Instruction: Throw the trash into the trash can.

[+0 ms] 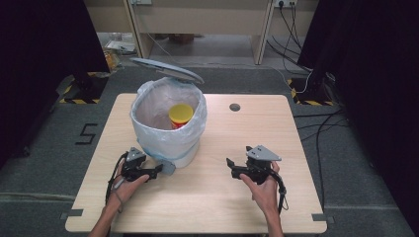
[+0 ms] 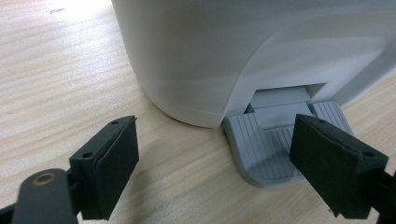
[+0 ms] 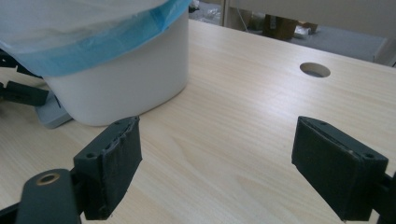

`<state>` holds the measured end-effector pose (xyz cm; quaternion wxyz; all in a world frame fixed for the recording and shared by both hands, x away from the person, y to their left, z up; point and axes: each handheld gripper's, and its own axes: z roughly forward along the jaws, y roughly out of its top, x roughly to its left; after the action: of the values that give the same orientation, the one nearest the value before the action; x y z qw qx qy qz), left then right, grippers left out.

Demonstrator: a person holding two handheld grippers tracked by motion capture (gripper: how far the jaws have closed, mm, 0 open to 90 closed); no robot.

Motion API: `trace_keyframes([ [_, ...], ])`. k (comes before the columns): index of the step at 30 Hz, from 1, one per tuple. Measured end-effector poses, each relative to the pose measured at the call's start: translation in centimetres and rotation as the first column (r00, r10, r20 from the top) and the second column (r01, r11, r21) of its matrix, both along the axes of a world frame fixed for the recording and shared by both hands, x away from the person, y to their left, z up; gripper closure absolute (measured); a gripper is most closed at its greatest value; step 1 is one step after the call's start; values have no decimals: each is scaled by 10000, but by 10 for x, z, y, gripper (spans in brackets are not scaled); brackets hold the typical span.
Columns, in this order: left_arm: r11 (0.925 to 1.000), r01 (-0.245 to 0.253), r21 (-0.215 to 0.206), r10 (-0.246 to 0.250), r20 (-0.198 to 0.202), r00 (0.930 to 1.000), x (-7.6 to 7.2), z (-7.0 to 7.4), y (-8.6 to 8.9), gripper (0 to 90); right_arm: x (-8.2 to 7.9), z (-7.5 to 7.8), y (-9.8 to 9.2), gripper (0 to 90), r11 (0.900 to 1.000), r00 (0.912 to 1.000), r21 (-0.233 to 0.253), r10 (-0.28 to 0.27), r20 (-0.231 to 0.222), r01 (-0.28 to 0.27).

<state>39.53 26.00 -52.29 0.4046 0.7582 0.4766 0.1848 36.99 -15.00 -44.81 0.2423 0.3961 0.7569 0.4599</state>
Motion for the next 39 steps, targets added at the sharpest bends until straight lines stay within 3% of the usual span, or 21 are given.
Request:
trace_keyframes([
  [8, 10000, -8, -21, 8, -4, 10000, 0, 0, 0, 148, 0, -12, -2, 158, 9998, 9994, -182, -39, -336, 33],
  [10, 10000, -6, -24, 6, -20, 10000, 0, 0, 0, 148, 1, -19, -2, 156, 9978, 9980, -654, 11, -627, -52],
  [16, 10000, -12, -21, 12, -9, 10000, 0, 0, 0, 148, 2, -37, 2, 157, 9947, 9917, -1005, 70, -1284, -200],
  [28, 10000, -13, -28, 13, -15, 10000, 0, 0, 0, 148, 2, -58, 9, 158, 9852, 9838, -1667, 96, -1790, -400],
  [29, 10000, -8, -14, 8, -19, 10000, 0, 0, 0, 148, 1, -62, 11, 161, 9805, 9829, -1913, 84, -1842, -443],
  [32, 10000, -2, -39, 2, -22, 10000, 0, 0, 0, 148, 0, -67, 12, 170, 9773, 9814, -2062, 84, -1918, -487],
  [39, 10000, 0, 0, 0, -15, 10000, 0, 0, 0, 148, -4, -69, 9, 162, 9811, 9800, -1899, -16, -1989, -369],
])
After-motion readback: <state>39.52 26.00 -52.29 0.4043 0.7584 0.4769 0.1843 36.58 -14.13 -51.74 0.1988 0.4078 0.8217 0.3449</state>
